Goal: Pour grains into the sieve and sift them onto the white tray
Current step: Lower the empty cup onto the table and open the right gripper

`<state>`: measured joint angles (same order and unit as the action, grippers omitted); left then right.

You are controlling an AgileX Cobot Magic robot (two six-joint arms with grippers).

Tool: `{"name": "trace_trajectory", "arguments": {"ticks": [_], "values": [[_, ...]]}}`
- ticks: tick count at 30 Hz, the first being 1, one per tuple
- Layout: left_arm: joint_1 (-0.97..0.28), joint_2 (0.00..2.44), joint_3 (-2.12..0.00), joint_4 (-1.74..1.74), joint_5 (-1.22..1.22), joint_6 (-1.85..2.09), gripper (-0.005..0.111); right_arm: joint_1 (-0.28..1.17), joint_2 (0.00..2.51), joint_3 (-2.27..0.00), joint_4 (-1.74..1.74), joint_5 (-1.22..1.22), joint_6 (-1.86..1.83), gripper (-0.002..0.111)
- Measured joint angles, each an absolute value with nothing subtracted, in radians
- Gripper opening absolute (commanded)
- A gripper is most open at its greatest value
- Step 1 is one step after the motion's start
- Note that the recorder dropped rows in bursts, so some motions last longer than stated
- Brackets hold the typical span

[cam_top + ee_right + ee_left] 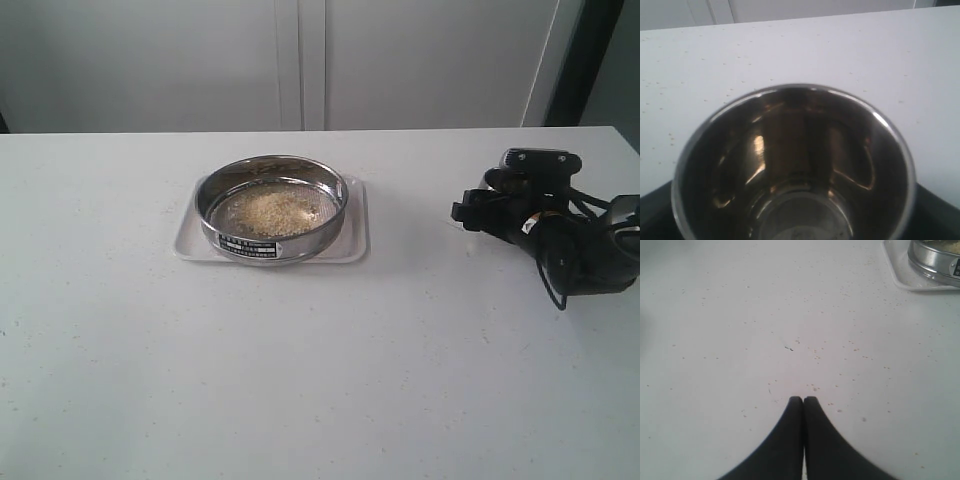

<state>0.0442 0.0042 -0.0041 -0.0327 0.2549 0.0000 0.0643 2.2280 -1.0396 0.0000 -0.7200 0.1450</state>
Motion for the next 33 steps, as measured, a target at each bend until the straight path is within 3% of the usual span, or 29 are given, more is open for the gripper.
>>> {"name": "trace_trajectory", "arguments": {"ticks": [4, 7, 33], "values": [[0.044, 0.004, -0.004, -0.033, 0.255, 0.0, 0.0, 0.064, 2.228, -1.04, 0.0, -0.718, 0.145, 0.078], [0.044, 0.004, -0.004, -0.033, 0.255, 0.0, 0.0, 0.064, 2.228, -1.04, 0.0, -0.721, 0.145, 0.085], [0.044, 0.004, -0.004, -0.033, 0.255, 0.0, 0.0, 0.064, 2.199, -1.04, 0.0, -0.75, 0.145, 0.085]]}}
